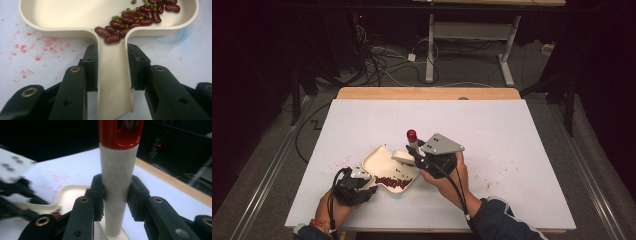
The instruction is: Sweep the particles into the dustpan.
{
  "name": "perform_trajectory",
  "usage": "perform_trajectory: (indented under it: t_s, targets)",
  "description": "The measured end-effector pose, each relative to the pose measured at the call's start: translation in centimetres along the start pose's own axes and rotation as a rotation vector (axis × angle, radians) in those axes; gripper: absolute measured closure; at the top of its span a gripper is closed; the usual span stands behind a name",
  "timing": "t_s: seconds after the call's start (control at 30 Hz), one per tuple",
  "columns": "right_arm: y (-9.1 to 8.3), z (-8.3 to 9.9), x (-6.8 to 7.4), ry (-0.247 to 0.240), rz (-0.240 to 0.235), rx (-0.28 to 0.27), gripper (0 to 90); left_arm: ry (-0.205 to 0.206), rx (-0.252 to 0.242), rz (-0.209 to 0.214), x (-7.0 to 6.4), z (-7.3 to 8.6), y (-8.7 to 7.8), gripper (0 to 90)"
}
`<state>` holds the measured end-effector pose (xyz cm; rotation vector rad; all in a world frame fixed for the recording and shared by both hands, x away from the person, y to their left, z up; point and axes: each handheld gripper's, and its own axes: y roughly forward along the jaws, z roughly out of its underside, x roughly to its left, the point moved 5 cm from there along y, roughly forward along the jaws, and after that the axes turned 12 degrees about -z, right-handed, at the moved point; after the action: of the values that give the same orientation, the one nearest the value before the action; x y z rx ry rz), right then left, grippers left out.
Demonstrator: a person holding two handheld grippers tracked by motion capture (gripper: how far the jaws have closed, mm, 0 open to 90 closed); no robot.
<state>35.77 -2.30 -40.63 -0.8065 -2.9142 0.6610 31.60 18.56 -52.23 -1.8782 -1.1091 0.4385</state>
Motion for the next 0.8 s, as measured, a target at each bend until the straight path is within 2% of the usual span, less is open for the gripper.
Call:
perform_trajectory:
  t_s: [0.1, 0.2, 0.33, 0.43, 0.53, 0.57, 0.6, 0.63, 0.67, 0.73, 0.77, 0.8]
  targets:
    - [0.1, -0.3, 1.4, -0.019, -0.045, -0.008, 69.7, 0.004, 0.000, 0.000, 0.0, 0.0, 0.0, 63.3]
    - [-0.1, -0.8, 2.1, -0.012, -0.089, -0.016, 69.8, 0.001, 0.000, 0.002, 0.1, 0.0, 0.0, 63.4]
    - [-0.3, -1.5, 2.0, -0.026, -0.093, -0.028, 69.7, -0.007, -0.003, 0.005, 0.1, 0.0, -0.1, 63.4]
    - [-0.5, -2.0, 1.2, -0.025, -0.085, -0.044, 69.7, -0.015, -0.004, 0.012, 0.3, 0.1, 0.0, 63.4]
    - [-0.6, -2.5, -0.2, -0.029, -0.056, -0.053, 69.7, -0.018, -0.002, 0.012, 0.6, 0.1, 0.0, 63.3]
    - [-0.4, -2.9, -1.4, -0.028, -0.038, -0.063, 69.7, -0.023, -0.003, 0.011, 0.6, 0.1, 0.0, 63.3]
    - [-0.4, -2.9, -1.4, -0.028, -0.038, -0.063, 69.7, -0.022, -0.001, 0.012, 0.8, 0.2, -0.1, 63.3]
    - [0.0, -3.2, -2.5, -0.013, -0.026, -0.067, 69.7, -0.029, -0.004, 0.010, 0.9, 0.2, -0.1, 63.3]
    - [0.0, -3.2, -2.5, -0.013, -0.026, -0.067, 69.7, -0.034, -0.003, 0.009, 1.1, 0.3, -0.1, 63.3]
    - [0.6, -3.4, -3.5, -0.003, -0.007, -0.068, 69.7, -0.043, -0.003, 0.007, 1.5, 0.4, 0.0, 63.3]
    - [1.4, -3.4, -4.3, -0.011, 0.017, -0.063, 69.7, -0.045, -0.001, 0.006, 1.6, 0.4, 0.0, 63.3]
    - [1.4, -3.4, -4.3, -0.011, 0.017, -0.063, 69.7, -0.054, -0.003, 0.008, 1.7, 0.4, 0.1, 63.3]
